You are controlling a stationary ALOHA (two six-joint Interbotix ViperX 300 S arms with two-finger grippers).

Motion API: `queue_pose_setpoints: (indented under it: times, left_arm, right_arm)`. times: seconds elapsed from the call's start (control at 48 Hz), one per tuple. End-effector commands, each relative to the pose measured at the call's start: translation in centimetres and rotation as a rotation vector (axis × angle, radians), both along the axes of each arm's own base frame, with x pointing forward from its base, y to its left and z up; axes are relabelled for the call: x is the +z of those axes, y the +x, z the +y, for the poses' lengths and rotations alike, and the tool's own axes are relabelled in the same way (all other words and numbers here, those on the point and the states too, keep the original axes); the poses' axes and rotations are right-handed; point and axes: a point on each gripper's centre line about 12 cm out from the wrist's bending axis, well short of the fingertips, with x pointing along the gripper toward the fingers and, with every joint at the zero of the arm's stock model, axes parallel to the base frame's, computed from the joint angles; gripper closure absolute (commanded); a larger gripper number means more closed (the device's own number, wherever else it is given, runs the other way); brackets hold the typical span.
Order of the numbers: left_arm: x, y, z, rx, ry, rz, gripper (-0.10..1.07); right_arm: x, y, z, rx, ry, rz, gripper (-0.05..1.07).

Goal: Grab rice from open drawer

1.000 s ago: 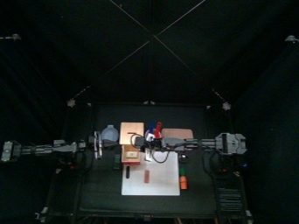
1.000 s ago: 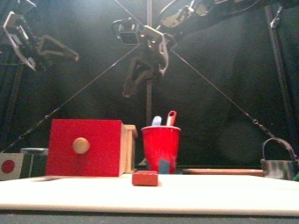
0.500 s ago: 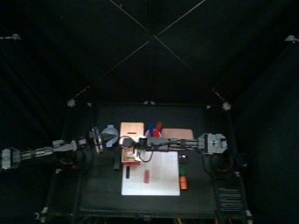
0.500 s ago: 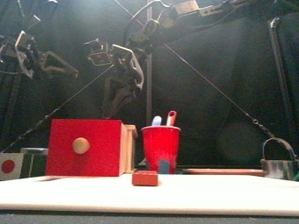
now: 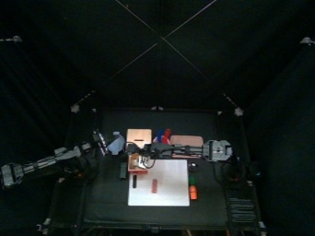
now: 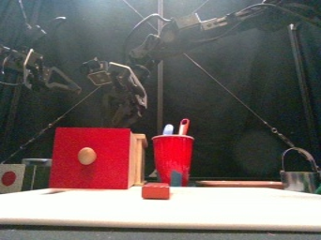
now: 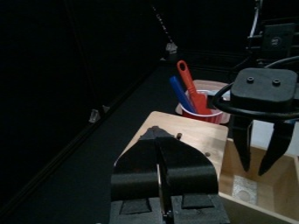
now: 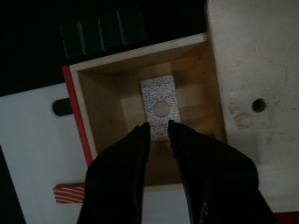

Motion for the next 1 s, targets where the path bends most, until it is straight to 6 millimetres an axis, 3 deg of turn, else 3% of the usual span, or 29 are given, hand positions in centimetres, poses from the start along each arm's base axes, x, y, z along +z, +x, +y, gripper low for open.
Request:
queue_pose_setpoints:
  times: [0.0,0.396,0.688,0.979]
  left_arm:
    - [0.7,0.2,0.2,0.003,0.012,-0.015,0.98]
    - [1.1,0.2,0.3,0.009,0.016,-0.022,0.98]
    - [1.3,0.2,0.5,0.014,0.019,-0.030,0.98]
    - [1.4,0.1,0.7,0.028,0.019,-0.033,0.98]
  right_arm:
    - [2.1,0.3,-0.4,-0.009,-0.003,-0.046,0.34]
    - [1.5,0.6,-0.3,0.026,-0.021,-0.009,0.32]
    - [1.0,0.7,-0.2,0.040,-0.027,0.000,0.19]
    - [-0.1,0.8,-0.1,0.047,-0.028,0.028,0.18]
